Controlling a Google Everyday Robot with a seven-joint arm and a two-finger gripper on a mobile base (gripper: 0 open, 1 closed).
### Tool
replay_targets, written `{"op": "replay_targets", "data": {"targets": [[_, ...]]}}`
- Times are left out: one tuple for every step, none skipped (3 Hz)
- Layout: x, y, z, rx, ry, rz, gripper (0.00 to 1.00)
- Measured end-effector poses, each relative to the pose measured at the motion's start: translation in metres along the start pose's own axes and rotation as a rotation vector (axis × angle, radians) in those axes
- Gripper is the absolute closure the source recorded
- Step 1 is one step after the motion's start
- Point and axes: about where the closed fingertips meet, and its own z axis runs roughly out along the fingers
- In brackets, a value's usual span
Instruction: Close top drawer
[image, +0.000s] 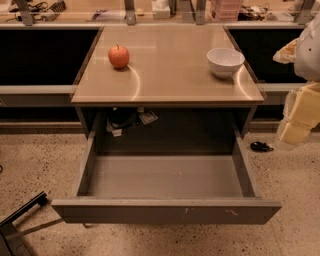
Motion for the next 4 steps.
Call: {"op": "replay_targets", "data": {"targets": [[-0.001,0.003,0.003,0.006,-0.012,0.007,0.00],[-0.011,0.021,0.018,0.011,-0.040,-0.001,0.00],[-0.021,0.091,0.100,-0.083,-0.094,0.033,0.00],[-0.022,0.091,0.100,-0.082,-0.095,0.033,0.00]]}}
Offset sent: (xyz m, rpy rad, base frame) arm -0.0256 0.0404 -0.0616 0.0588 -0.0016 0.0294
